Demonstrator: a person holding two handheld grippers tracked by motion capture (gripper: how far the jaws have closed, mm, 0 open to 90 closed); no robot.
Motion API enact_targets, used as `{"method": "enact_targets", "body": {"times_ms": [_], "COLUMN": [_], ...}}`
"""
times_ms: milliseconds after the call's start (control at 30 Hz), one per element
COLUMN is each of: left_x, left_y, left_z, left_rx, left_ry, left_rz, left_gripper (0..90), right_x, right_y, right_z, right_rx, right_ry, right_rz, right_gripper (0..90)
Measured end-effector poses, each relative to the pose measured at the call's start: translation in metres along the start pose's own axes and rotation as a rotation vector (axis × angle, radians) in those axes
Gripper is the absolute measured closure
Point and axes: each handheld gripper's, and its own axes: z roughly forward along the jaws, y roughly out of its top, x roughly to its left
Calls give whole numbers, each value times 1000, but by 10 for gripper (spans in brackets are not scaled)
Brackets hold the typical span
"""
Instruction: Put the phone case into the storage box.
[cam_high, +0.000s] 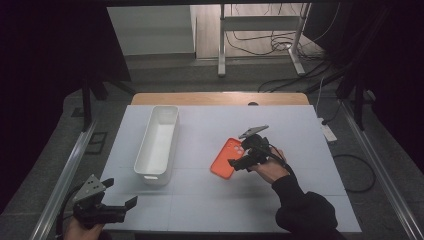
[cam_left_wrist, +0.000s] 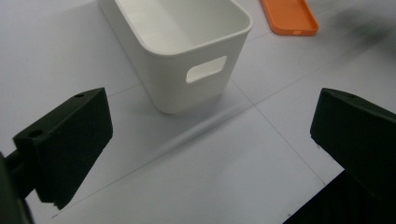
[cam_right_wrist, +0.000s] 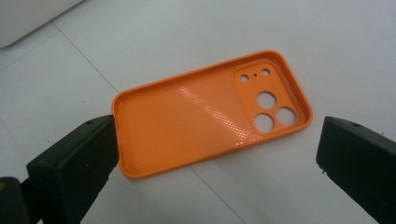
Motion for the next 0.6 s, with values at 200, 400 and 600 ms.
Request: {"method": "enact_targets", "body": {"times_ms": [200,400,600], "left_x": [0,0,0], "left_y": [0,0,0], "left_z": [0,0,0], "left_rx": [0,-1,-1], "left_ry": [-1,-2,-3], "left_rz": [0,1,1], "left_gripper": [0,0,0], "right_x": [4,8,7], "right_y": [7,13,17], "right_z": [8,17,21], "right_rx": [5,19,32], "right_ry": [-1,5,10], "right_rz": [-27,-42,-18], "right_gripper": [0,0,54]}}
